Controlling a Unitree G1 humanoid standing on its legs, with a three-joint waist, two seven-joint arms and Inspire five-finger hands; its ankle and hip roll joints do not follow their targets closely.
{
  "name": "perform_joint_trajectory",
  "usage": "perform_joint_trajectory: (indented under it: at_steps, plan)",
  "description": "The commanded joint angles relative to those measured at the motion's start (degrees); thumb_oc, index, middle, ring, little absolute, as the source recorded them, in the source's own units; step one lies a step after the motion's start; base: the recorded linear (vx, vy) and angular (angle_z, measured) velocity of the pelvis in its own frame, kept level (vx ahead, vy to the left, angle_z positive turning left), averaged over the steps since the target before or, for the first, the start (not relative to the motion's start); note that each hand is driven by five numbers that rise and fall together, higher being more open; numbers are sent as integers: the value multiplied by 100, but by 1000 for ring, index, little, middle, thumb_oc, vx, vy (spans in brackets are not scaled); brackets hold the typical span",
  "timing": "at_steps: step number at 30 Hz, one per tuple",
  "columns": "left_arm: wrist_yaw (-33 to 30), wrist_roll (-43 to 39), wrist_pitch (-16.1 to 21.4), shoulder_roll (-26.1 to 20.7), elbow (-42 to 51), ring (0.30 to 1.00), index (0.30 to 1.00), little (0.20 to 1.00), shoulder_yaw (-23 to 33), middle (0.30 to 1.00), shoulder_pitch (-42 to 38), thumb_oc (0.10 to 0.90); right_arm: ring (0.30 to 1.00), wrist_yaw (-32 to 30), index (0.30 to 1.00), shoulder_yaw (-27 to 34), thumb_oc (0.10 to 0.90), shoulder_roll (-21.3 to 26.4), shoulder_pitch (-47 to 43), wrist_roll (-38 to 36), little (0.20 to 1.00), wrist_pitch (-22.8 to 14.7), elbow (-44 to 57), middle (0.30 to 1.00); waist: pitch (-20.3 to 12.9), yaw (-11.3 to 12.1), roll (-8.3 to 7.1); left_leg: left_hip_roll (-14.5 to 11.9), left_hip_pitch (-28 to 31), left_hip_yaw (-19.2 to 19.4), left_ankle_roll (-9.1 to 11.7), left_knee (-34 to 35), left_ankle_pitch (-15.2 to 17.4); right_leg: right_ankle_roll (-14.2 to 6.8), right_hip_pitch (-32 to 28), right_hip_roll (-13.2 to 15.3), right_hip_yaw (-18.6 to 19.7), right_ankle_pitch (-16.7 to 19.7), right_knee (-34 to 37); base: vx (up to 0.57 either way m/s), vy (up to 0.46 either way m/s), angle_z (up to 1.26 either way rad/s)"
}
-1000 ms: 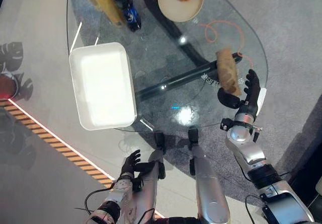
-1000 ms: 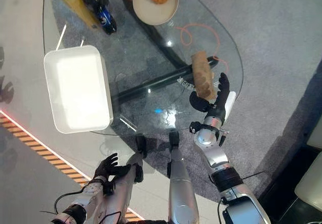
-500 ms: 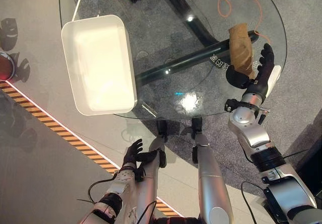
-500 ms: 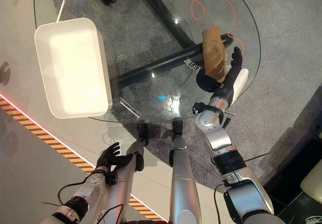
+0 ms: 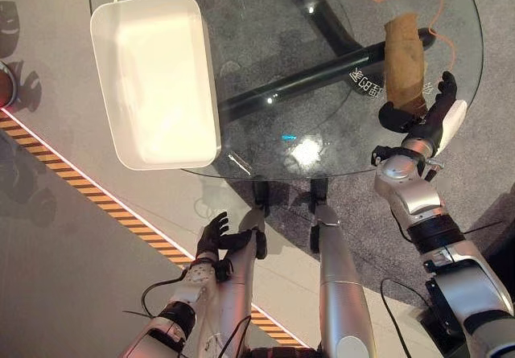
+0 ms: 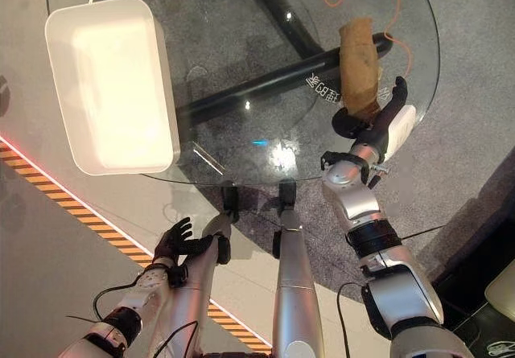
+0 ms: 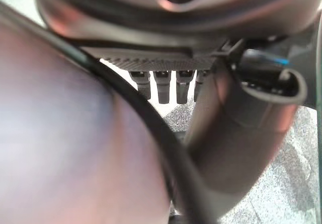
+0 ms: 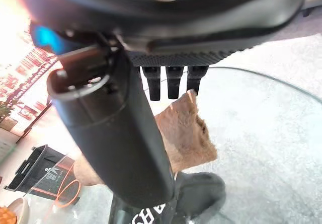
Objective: Wipe the table with a cloth and put it in the basket.
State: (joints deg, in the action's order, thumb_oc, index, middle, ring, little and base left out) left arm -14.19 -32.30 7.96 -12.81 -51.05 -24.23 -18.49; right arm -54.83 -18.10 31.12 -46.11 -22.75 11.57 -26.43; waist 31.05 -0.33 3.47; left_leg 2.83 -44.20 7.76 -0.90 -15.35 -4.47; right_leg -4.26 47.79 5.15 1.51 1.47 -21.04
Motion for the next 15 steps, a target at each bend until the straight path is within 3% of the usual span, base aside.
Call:
perform_joint_trajectory:
  at_steps: [1,12,15]
  plan:
    - [20,-71,-20,41,-193,900,900,900,-222,900,567,800,900,-146,900,-25,800,647,-377,-33,900,-103,285,900,-125,-41,228,283,-283,-430,54,-746,679,87,142,-306,-201,-96,-52,19,21,5]
    - [23,-248,8,-35,-6,900,900,900,-344,900,604,800,900,281,900,-178,800,906,-898,-286,900,-293,-177,900,-125,47,333,309,-523,-481,54,-807,649,70,420,-313,-215,-90,-175,9,13,3]
    - [39,-287,43,-44,22,900,900,900,-356,900,631,800,900,297,900,-198,800,906,-949,-329,900,-198,-189,900,-125,56,354,309,-598,-470,55,-834,645,67,505,-320,-208,-93,-221,8,22,2]
